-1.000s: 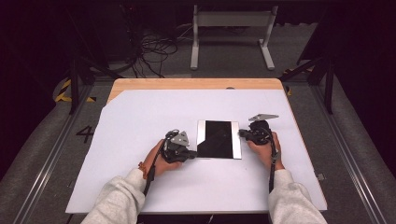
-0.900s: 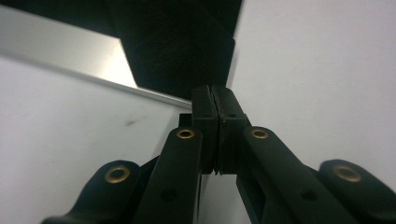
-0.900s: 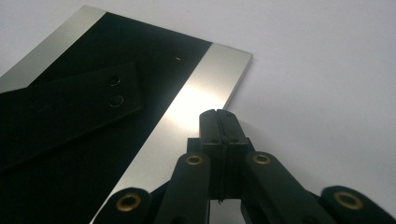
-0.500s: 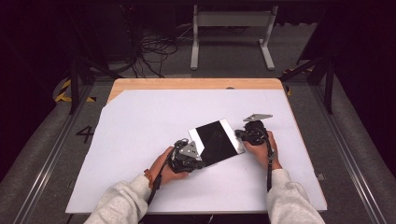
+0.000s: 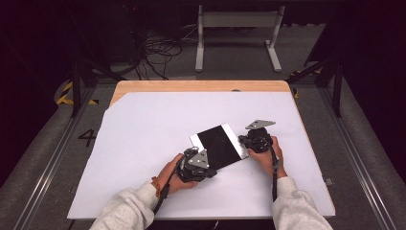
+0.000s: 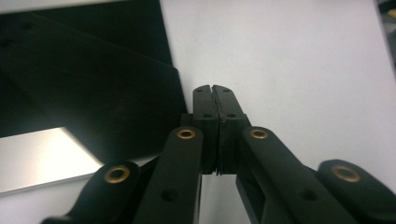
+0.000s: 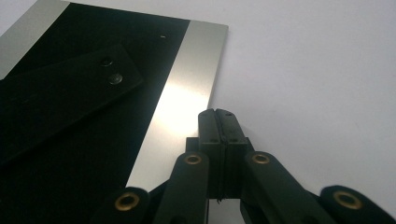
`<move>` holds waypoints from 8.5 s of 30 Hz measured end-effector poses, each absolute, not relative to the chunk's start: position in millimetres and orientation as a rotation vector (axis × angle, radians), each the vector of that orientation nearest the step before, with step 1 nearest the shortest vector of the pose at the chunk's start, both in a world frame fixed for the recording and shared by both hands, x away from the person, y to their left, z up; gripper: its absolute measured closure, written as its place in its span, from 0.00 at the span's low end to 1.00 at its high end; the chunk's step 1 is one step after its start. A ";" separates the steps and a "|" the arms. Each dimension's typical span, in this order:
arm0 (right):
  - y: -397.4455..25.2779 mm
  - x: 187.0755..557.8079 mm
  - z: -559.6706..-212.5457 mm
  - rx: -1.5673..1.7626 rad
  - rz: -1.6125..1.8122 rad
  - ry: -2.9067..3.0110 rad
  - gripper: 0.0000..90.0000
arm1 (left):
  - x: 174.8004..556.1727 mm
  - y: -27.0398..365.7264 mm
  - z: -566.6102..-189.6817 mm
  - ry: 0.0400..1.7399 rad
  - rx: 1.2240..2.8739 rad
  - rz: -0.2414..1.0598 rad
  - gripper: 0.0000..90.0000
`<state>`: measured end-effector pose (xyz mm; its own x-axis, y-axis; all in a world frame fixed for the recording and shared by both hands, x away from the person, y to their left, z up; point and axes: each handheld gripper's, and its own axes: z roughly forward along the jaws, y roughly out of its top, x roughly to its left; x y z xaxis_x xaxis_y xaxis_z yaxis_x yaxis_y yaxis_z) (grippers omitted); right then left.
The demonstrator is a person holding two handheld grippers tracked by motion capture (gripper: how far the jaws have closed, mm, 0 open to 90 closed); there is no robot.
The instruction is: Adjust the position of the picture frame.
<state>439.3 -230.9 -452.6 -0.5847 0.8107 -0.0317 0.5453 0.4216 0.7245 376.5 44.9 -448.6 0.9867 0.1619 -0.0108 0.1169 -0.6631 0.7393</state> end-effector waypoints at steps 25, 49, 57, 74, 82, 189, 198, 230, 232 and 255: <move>-248.9 366.0 -452.9 1.023 1.046 2.334 1.00 | 468.3 109.1 -454.9 0.693 2.173 0.253 0.87; -246.7 368.0 -458.4 1.033 1.027 2.335 1.00 | 493.5 100.5 -461.9 0.738 2.222 0.284 0.94; -245.6 367.5 -458.1 1.028 1.015 2.334 1.00 | 493.4 100.0 -463.3 0.699 2.216 0.198 0.99; -245.6 367.7 -458.1 1.031 1.008 2.326 1.00 | 492.1 98.6 -459.9 0.689 2.259 0.287 0.99; -245.0 366.6 -456.2 1.023 0.995 2.344 1.00 | 493.1 92.3 -463.1 0.680 2.230 0.249 1.00; -207.9 414.2 -459.5 1.036 0.974 2.272 1.00 | 376.8 120.3 -462.6 0.482 2.311 0.085 1.00; -203.3 412.9 -459.9 1.032 0.945 2.249 1.00 | 370.3 118.3 -462.4 0.484 2.317 0.115 1.00; -239.0 320.1 -447.7 0.867 1.057 2.433 0.99 | 367.9 111.1 -465.2 0.447 2.294 0.118 0.99; -238.6 321.2 -448.7 0.871 1.055 2.440 0.99 | 367.1 110.2 -465.1 0.450 2.295 0.125 0.99; -237.6 324.2 -445.3 0.840 1.020 2.503 0.95 | 345.0 146.2 -444.7 0.468 2.200 0.237 0.78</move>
